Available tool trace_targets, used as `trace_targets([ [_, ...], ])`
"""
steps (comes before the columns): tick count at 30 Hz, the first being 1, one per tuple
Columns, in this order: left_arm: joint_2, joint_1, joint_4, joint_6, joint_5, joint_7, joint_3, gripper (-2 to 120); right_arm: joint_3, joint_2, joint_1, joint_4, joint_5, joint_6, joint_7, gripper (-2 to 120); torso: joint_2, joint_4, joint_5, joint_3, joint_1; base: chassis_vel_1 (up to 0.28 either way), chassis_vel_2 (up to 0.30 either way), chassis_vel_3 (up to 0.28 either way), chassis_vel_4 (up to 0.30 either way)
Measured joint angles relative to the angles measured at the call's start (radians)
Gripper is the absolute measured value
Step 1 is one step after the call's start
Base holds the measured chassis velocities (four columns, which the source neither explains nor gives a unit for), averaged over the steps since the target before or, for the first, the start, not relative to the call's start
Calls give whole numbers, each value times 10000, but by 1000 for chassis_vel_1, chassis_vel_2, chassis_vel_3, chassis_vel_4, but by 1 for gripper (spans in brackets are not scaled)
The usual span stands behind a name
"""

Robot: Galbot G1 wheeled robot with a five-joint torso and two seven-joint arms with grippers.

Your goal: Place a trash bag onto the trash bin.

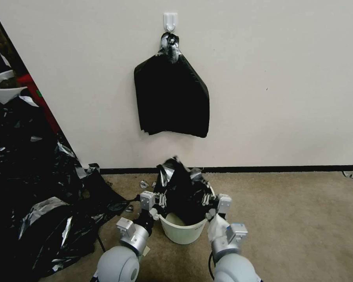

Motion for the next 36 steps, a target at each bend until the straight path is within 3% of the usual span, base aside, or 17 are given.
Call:
trace_targets([
  [6, 124, 544, -623, 24, 372, -972, 226, 0, -145, -243, -106, 628, 252, -293, 1240, 0, 0, 1, -1, 0, -1, 0, 0, 0, 0],
  [8, 208, 847, -1067, 162, 647, -1947, 508, 0, -226, -479, -316, 1202, 568, -569, 1841, 0, 0, 0, 0, 0, 0, 0, 0, 0, 0],
  [9, 208, 847, -1067, 162, 647, -1947, 508, 0, -226, -479, -316, 1202, 568, -569, 1841, 0, 0, 0, 0, 0, 0, 0, 0, 0, 0],
  [11, 288, 1164, -1510, 385, 748, -3120, 946, 0, -321, -736, -583, 1757, 1030, -854, 2357, 0, 0, 0, -1, 0, 0, 0, 0, 0, 0],
  [12, 288, 1164, -1510, 385, 748, -3120, 946, 0, -321, -736, -583, 1757, 1030, -854, 2357, 0, 0, 0, -1, 0, 0, 0, 0, 0, 0],
  [14, 374, 1525, -1926, 550, 755, -4339, 1435, 0, -487, -1024, -881, 2159, 1286, -1102, 2711, 0, 0, 0, 0, 0, -1, 0, 0, 0, 0],
  [15, 419, 1657, -2017, 569, 755, -4646, 1601, 0, -550, -1133, -979, 2241, 1313, -1151, 2755, 0, 0, 0, 0, 0, -1, 0, 0, 0, 0],
  [19, 707, 2139, -2125, 572, 869, -5299, 2090, 0, -834, -1537, -1210, 2309, 1329, -1238, 2892, 0, 0, 0, 1, 0, -1, 0, 0, 0, 0],
  [21, 737, 2168, -2136, 578, 903, -5359, 2125, 0, -861, -1565, -1220, 2310, 1329, -1248, 2904, 0, 0, 0, 1, 0, -1, 0, 0, 0, 0],
  [26, 994, 2251, -2167, 496, 1221, -6237, 2264, 0, -1169, -1872, -1324, 2095, 1002, -1440, 2969, 0, 0, -12, 22, 0, -1, 0, 0, 0, 0],
  [30, 1114, 2291, -2175, 493, 1202, -6478, 2283, 0, -1292, -2007, -1247, 1868, 598, -1603, 2941, 0, 0, -11, 15, 0, -1, 0, 0, 0, 0],
  [36, 1163, 2239, -2171, 496, 950, -6291, 2287, 0, -1272, -2267, -1109, 2078, 401, -1953, 2616, 0, -1, 3, 5, 0, -1, 0, 0, 0, 0],
])
